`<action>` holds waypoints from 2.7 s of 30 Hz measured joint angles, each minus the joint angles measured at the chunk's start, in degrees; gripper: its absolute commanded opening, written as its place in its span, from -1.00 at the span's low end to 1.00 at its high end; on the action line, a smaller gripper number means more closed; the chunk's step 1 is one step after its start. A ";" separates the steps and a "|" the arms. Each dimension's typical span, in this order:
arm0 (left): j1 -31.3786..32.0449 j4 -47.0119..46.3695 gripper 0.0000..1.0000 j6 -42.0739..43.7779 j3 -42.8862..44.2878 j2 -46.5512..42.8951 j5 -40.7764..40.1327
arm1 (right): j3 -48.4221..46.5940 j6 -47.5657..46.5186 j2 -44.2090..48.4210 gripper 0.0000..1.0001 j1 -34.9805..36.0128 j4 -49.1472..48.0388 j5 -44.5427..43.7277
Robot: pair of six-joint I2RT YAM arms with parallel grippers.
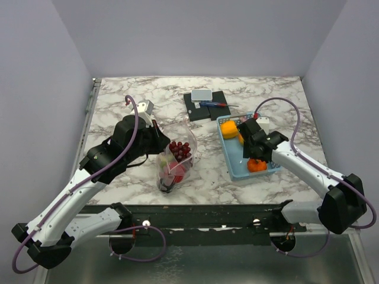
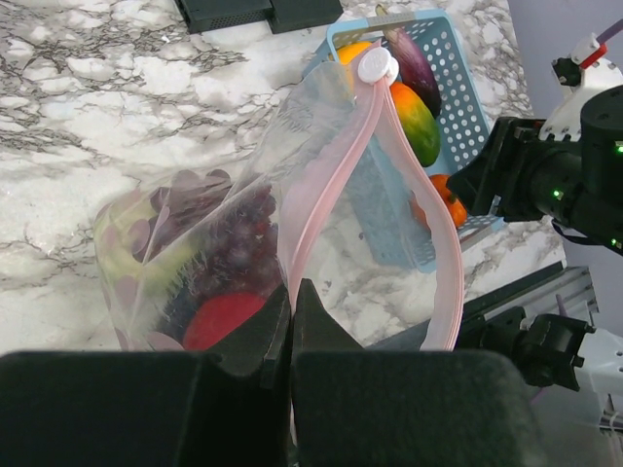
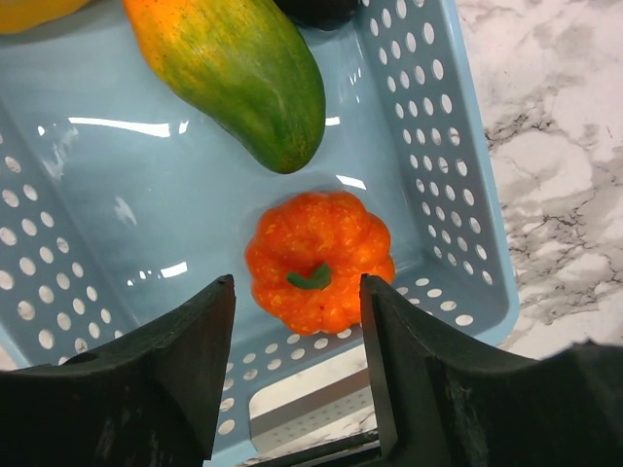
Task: Place the food in the zip-top bag and seal the zipper
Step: Pick up the fake vegetable from the bin, then place the fake vegetable in the zipper food storage bag.
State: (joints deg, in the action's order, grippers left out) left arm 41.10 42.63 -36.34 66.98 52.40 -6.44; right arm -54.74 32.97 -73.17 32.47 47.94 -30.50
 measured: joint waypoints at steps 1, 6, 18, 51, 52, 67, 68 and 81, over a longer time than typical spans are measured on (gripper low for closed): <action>0.00 0.00 -1.00 0.09 0.00 0.00 0.04 | 0.15 -0.02 -0.44 0.10 -0.26 -0.35 0.02; 0.00 0.17 -1.00 0.52 0.00 -0.02 0.57 | 1.05 -0.66 -2.10 -0.02 -0.76 -2.19 0.42; 0.00 0.31 -1.00 1.36 -0.02 0.00 0.83 | 1.88 -2.23 -4.46 -0.24 -3.39 -4.57 1.95; 0.00 0.35 -1.00 3.30 0.00 0.48 0.85 | -1.07 -4.46 -6.54 -0.99 -3.82 -1.46 3.02; 0.00 0.35 -1.00 3.34 0.00 0.55 0.85 | -1.51 -4.52 -5.97 -0.99 -3.82 -1.36 3.13; 0.00 0.35 -1.00 3.43 0.00 1.55 0.85 | -16.20 -6.36 2.36 -0.99 -3.82 1.79 9.35; 0.00 0.35 -1.00 3.41 0.00 1.62 0.85 | -17.70 -6.56 2.71 -0.99 -3.82 1.90 10.27; 0.00 0.35 -1.00 3.17 0.02 2.47 0.85 | -34.62 -9.25 2.99 -0.99 -1.14 1.66 25.86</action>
State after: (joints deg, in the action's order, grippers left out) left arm 41.10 42.98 -33.17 67.00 54.87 -5.58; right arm -89.36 23.73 -70.17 31.33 49.60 -4.64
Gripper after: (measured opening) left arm 0.004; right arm 0.015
